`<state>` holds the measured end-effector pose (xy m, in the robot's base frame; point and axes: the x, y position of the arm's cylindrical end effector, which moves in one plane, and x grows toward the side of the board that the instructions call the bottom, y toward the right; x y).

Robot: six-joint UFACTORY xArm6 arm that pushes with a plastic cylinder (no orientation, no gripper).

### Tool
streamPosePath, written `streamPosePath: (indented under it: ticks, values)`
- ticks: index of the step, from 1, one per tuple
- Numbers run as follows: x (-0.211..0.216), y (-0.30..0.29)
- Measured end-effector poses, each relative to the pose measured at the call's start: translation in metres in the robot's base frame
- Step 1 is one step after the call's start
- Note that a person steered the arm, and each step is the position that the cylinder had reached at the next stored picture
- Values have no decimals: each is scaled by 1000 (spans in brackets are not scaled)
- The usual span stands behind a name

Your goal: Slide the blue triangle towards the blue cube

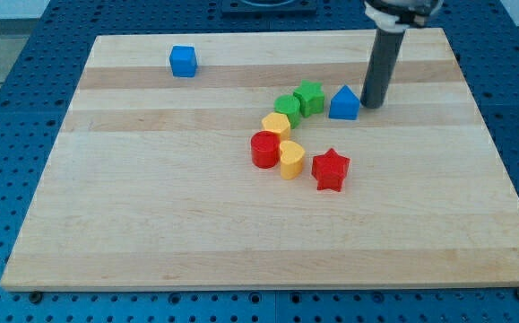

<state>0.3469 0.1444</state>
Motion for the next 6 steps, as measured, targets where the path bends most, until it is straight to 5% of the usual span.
streamPosePath:
  ticks: [3, 6]
  values:
    - [58, -11]
    - [-32, -42]
